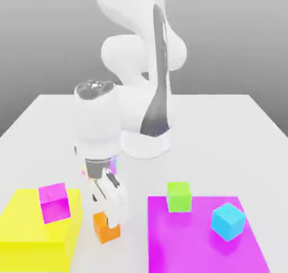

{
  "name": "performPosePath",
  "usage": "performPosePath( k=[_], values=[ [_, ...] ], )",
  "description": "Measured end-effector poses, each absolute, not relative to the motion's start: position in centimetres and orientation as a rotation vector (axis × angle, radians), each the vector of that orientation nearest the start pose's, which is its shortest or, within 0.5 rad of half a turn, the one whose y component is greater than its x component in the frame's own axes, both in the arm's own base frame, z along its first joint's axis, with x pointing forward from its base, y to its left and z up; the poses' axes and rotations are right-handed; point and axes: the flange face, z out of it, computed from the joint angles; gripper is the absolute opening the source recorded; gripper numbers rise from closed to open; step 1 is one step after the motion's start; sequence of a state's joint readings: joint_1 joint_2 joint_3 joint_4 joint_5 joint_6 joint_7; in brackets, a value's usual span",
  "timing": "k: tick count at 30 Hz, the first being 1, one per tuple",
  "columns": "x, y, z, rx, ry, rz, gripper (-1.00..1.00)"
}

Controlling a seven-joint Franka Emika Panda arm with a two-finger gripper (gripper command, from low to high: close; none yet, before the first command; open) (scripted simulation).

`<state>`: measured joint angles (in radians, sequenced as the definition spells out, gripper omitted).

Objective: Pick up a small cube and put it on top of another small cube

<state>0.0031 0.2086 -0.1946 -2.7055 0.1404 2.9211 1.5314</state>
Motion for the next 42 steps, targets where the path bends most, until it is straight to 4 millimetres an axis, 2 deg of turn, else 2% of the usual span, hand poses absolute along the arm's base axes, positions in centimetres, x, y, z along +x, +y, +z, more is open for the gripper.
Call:
performPosePath(
  k=[5,6,13,19,25,29,35,42],
  values=[
    [38.9,-8.9,13.4,-1.880,2.517,-0.010,0.00],
    [38.8,-8.8,12.9,-1.879,2.518,-0.005,-1.00],
    [38.8,-8.8,12.8,-1.878,2.517,-0.007,-1.00],
    [39.2,-9.0,16.2,-1.882,2.512,-0.027,-1.00],
    [38.8,-8.8,19.0,-1.878,2.516,-0.007,-1.00],
    [41.4,-7.9,21.7,-2.019,2.344,0.012,-1.00],
    [43.0,-11.7,26.7,-2.177,2.168,0.038,-1.00],
    [42.3,-17.7,33.9,-2.373,2.030,-0.016,-1.00]
  ],
)
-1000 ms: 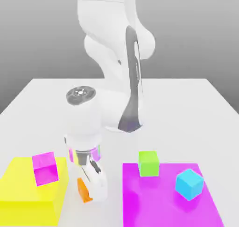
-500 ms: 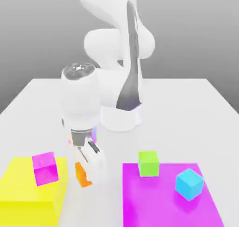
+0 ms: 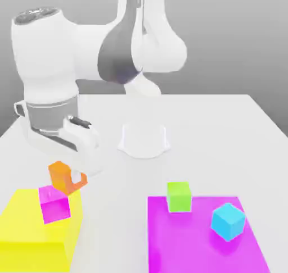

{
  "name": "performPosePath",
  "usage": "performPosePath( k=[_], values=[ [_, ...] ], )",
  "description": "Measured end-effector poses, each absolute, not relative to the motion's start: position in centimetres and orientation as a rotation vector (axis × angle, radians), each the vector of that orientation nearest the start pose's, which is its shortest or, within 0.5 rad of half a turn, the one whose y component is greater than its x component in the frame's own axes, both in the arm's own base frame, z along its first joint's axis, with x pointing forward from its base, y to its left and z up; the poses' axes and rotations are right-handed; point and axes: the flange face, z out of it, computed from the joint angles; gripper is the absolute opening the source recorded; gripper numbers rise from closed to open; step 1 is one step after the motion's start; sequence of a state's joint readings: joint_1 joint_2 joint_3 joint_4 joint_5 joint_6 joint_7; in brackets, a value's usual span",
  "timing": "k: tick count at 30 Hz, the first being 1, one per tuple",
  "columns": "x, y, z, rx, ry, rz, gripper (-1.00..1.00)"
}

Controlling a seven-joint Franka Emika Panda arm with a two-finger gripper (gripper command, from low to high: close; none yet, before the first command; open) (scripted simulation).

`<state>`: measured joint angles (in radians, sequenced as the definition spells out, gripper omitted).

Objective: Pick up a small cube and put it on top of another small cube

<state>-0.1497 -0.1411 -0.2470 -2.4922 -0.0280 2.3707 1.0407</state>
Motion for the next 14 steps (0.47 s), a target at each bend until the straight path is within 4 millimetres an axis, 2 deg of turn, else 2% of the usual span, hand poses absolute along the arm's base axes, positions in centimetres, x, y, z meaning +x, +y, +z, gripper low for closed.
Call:
performPosePath(
  k=[2,4,11,12,14],
  values=[
    [41.7,-18.5,33.8,-2.378,2.042,-0.006,-1.00],
    [41.6,-18.7,33.0,-2.382,2.047,-0.009,-1.00],
    [41.6,-18.8,28.3,-2.383,2.049,-0.005,-1.00],
    [41.5,-18.8,27.7,-2.381,2.048,-0.002,1.00],
    [41.5,-18.8,27.7,-2.382,2.048,-0.002,1.00]
  ],
)
